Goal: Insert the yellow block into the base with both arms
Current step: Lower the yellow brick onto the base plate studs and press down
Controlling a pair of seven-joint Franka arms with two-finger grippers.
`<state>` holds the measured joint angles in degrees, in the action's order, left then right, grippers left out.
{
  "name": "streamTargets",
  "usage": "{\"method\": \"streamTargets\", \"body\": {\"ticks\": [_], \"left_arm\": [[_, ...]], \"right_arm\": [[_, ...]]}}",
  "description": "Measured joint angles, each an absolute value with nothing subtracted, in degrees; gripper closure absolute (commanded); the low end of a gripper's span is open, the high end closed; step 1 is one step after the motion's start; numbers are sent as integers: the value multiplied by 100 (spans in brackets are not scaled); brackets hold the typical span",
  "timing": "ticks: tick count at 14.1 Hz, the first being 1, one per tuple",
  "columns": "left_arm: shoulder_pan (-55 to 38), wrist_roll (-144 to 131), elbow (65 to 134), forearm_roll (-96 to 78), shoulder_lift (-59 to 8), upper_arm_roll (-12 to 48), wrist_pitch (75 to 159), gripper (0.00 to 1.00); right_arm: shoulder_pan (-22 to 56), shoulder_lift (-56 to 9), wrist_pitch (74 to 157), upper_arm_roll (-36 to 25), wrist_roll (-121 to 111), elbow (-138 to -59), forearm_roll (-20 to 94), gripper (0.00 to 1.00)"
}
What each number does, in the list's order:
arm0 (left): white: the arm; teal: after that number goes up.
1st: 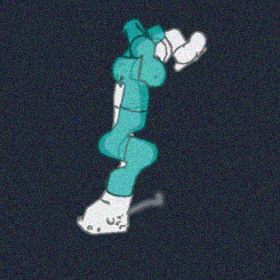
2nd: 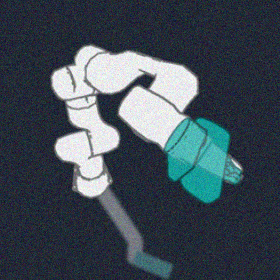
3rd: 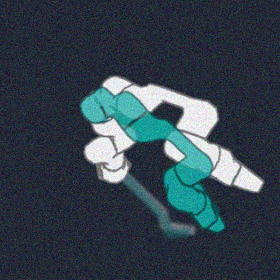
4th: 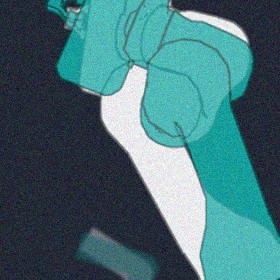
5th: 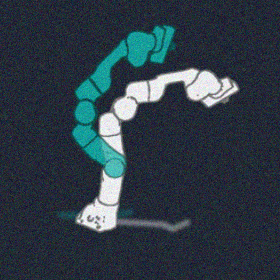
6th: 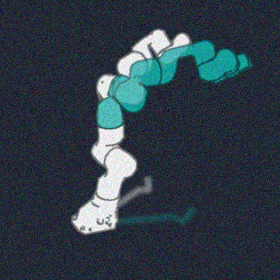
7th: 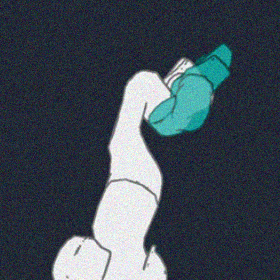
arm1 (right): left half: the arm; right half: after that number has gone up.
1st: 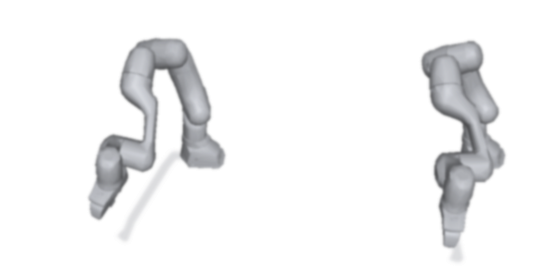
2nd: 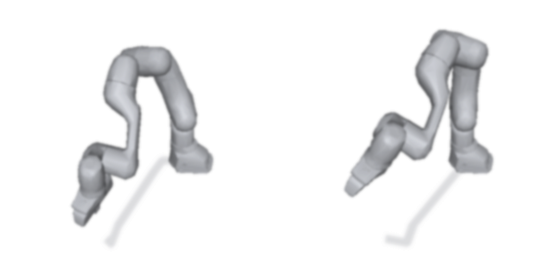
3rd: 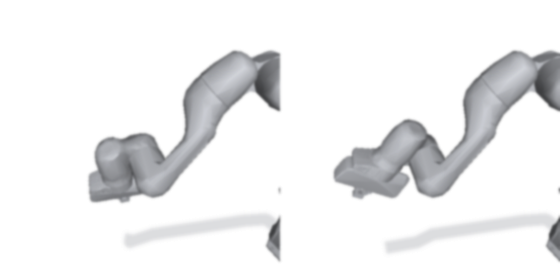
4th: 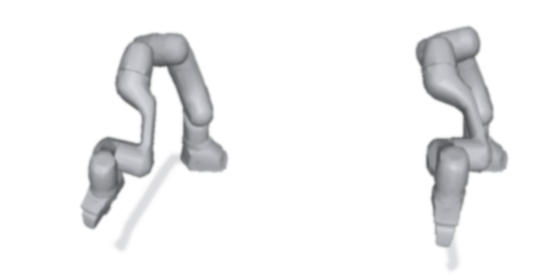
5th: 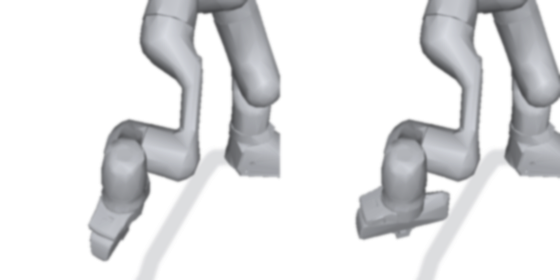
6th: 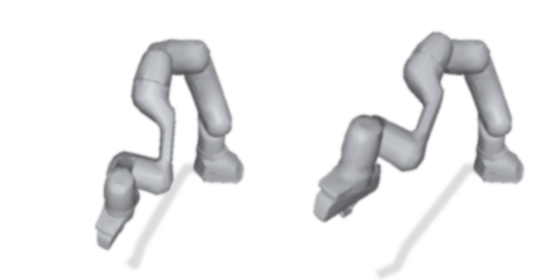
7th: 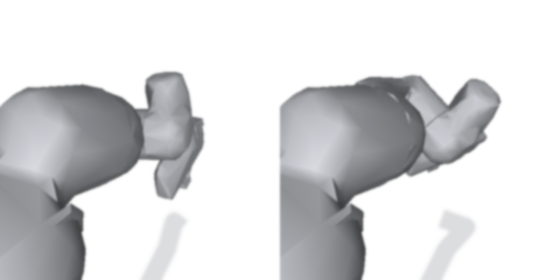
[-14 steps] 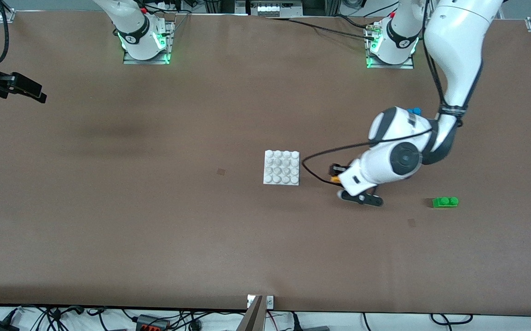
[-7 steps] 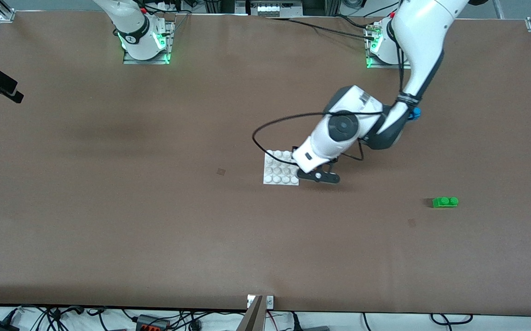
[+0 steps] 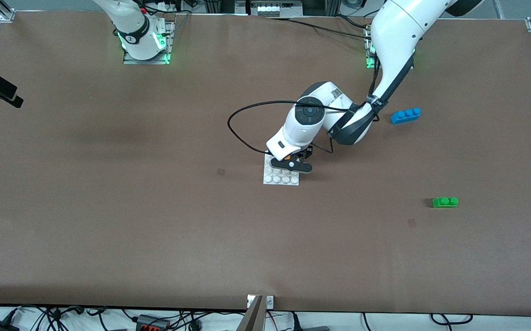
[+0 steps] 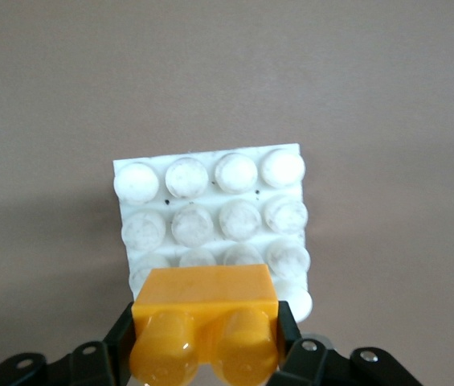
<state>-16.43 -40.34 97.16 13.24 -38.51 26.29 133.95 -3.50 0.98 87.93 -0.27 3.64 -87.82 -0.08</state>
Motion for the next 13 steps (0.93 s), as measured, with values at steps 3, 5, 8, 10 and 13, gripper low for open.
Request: {"method": "streamTargets", "body": {"ticks": [3,5,8,10,13], "left_arm": [[-1709,-4267,9717,1607,-3960,2635,13440,61],[-1732,-4288,9716,1611,-3976,2636,13451,61],[-1754,-4337,9714,1800,-4017,2643,13471,61],[-1771,-4362,9714,1864,-4064,2643,13473,62],[-1775,-4431,9704,1925,-4117,2645,13481,62]], "right_arm": [[-350,97,8792,-27,364,-8781,-8,0],[-351,97,8792,-27,364,-8779,-9,0],[-351,97,8790,-27,364,-8774,-22,0],[-351,98,8786,-27,364,-8773,-92,0],[-351,98,8787,-27,364,-8768,-130,0]]}}
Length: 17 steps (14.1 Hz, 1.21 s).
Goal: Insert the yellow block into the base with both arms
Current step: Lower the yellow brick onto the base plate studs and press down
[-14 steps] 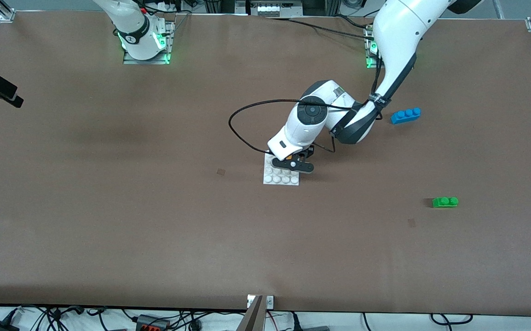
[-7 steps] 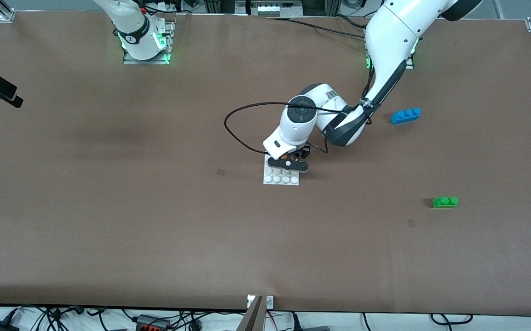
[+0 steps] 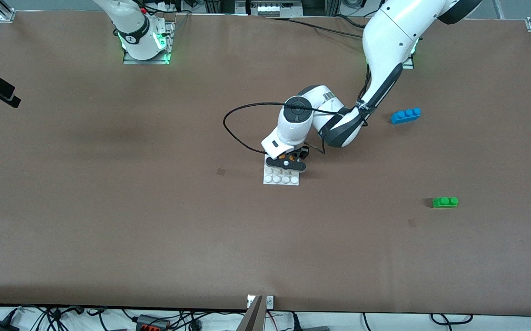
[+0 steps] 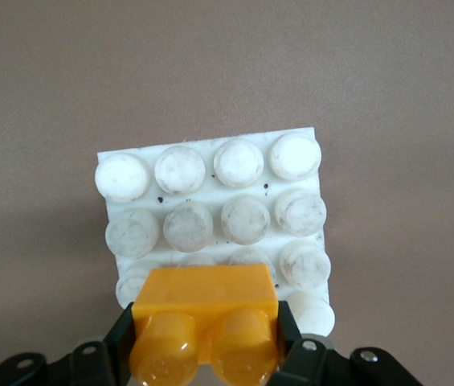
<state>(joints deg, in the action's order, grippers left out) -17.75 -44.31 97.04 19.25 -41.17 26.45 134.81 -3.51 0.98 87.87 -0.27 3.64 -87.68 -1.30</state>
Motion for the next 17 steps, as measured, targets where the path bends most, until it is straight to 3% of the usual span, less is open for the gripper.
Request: {"method": "streamTargets", "body": {"ticks": [17], "left_arm": [[-1799,-4459,9390,1939,-4298,2650,13414,62]], "right_arm": [[-336,116,8688,4,357,-8755,-131,0]]}}
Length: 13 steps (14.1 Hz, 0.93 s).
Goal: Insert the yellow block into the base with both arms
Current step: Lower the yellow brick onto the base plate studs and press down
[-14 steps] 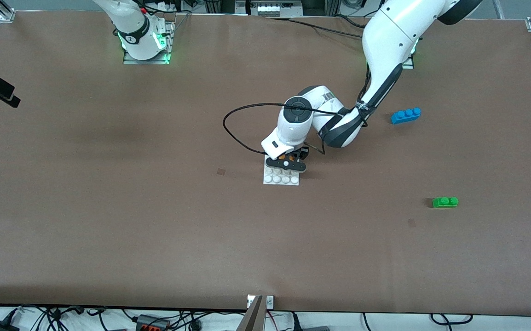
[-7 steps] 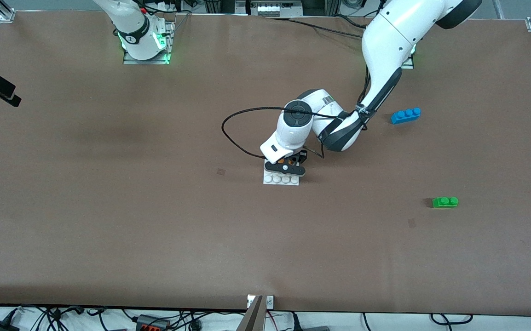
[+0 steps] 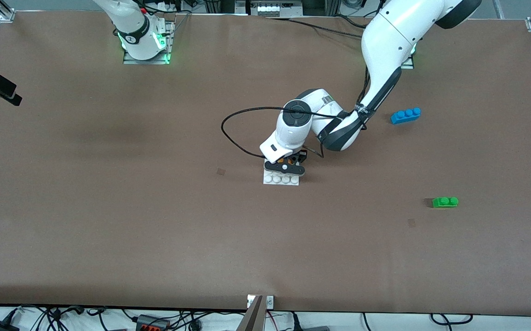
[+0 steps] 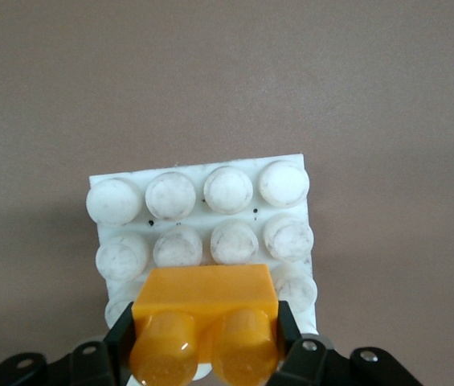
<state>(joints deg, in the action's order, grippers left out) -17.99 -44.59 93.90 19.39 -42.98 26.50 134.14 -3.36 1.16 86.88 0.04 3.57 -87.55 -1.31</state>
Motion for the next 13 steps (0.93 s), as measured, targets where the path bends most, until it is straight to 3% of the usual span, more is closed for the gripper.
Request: {"method": "streamTargets", "body": {"ticks": [12,13], "left_arm": [[-1815,-4462,9434,1940,-4431,2663,13258,61],[-1815,-4462,9434,1940,-4432,2663,13258,52]], "right_arm": [[-333,105,8646,12,357,-8755,-132,0],[-333,105,8646,12,357,-8755,-131,0]]}}
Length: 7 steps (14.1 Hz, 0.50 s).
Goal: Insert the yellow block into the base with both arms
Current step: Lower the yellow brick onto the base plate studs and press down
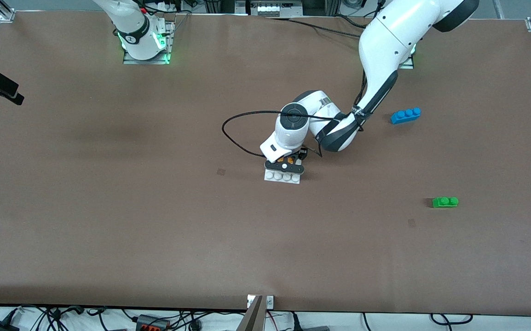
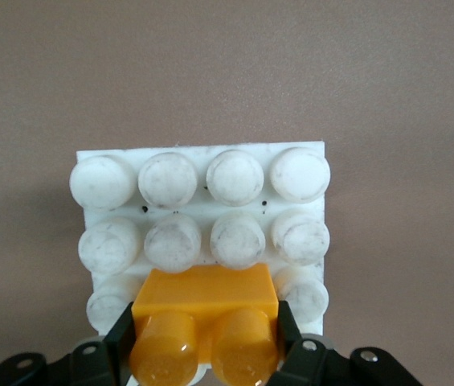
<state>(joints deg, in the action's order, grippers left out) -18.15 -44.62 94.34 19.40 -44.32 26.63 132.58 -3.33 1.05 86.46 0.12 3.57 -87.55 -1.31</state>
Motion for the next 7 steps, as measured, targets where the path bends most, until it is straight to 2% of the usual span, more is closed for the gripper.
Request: {"method": "streamTargets", "body": {"ticks": [1,2,4,7], "left_arm": [[-1815,-4463,9434,1940,-4432,2663,13258,8],[-1815,-4465,9433,1940,-4432,2664,13258,0],[-1805,-4485,9403,1940,-4433,2663,13166,0],[-1767,-4490,8900,1940,-4417,2665,12337,0]], "right_arm": [[-333,105,8645,12,357,-8755,-131,0],[-333,105,8640,12,357,-8755,-131,0],[-333,105,8633,12,357,-8755,-131,0],[-333,105,8632,12,357,-8755,-132,0]]}}
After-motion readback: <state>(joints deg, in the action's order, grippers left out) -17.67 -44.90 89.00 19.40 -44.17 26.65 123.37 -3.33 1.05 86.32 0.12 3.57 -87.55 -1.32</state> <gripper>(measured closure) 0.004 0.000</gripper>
